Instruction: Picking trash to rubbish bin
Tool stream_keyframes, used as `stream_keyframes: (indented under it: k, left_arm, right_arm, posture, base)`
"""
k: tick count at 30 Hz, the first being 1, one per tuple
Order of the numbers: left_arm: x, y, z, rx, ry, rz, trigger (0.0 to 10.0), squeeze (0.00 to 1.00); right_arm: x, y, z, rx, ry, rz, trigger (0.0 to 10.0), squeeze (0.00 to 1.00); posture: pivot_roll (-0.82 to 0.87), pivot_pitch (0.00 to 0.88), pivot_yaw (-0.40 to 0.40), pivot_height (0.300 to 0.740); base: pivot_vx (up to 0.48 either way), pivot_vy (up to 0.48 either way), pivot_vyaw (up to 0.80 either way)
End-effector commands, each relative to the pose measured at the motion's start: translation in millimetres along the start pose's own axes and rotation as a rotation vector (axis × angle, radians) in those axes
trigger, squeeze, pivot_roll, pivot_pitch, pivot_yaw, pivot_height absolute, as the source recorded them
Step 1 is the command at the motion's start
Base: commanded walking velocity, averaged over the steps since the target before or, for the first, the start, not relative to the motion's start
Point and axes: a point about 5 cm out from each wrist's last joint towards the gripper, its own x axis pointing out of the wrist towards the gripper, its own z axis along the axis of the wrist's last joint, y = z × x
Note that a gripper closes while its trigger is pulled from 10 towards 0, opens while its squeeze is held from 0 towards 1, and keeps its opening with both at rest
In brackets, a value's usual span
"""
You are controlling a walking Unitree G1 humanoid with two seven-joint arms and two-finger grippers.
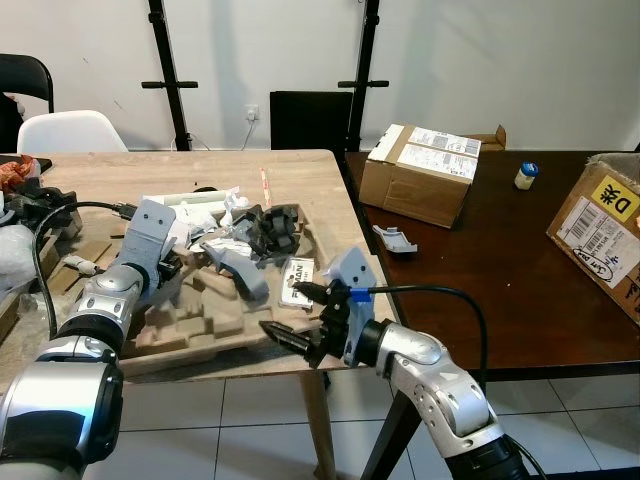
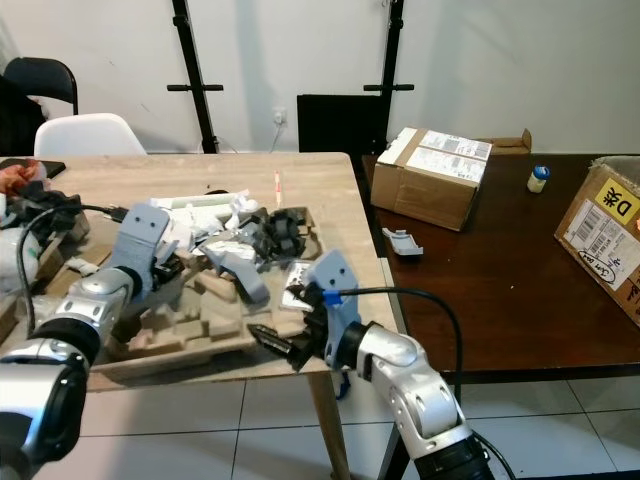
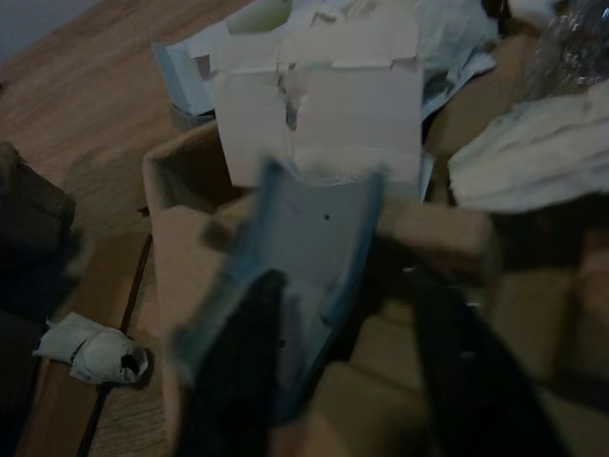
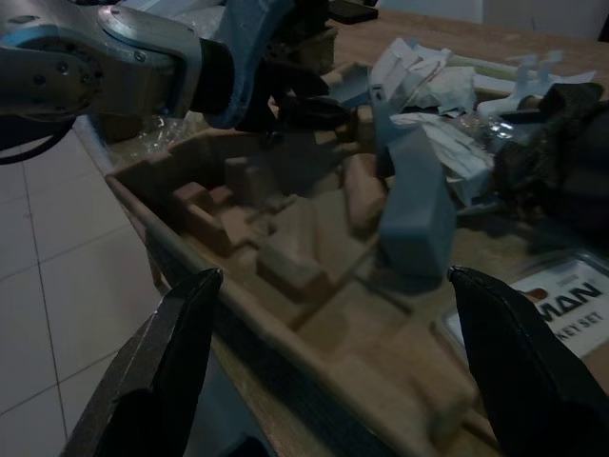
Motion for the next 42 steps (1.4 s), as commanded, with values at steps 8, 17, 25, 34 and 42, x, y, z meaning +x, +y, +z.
stream_keyframes:
  k: [8, 17, 25, 34, 42]
  left_arm:
    - [-1.4, -2.3, -13, -0.024, 0.043, -0.023, 0.0, 0.0]
    - [-1.5, 4.9, 0, -0.064, -0.017, -0.009, 0.0, 0.0]
    - [-7.4, 23.9, 56, -0.318, -0.323, -0.089, 0.0, 0.0]
    - [-24.6, 26.5, 104, -0.426, -0.637, -0.343, 0.0, 0.0]
    - [-61.6, -5.5, 85, -0.427, -0.663, -0.858, 0.0, 0.0]
  right_arm:
    - [-2.3, -0.2, -2, -0.009, 0.025, -0.012, 10.0, 0.0]
    - [-2.6, -2.2, -3, -0.012, 0.029, -0.029, 10.0, 0.0]
    - [-3.1, -7.5, -1, -0.002, 0.013, -0.062, 10.0, 0.0]
    - [-2.6, -15.9, 3, 0.025, -0.022, -0.099, 10.0, 0.0]
    - [-7.3, -22.5, 20, 0.148, -0.143, -0.069, 10.0, 0.0]
  posture:
    - [-0.01, 0.141, 0.02, 0.74]
    - [0.0, 0.145, 0.023, 0.74]
    - [0.01, 0.149, 0.014, 0.74]
    - [0.03, 0.134, -0.005, 0.74]
    - [0.03, 0.118, -0.026, 0.74]
  base:
    - [0.0, 0.0, 0.0]
    - [0.0, 0.0, 0.0]
    - [0.0, 0.0, 0.0]
    - [0.0, 0.0, 0.0]
    - [0.0, 0.0, 0.0]
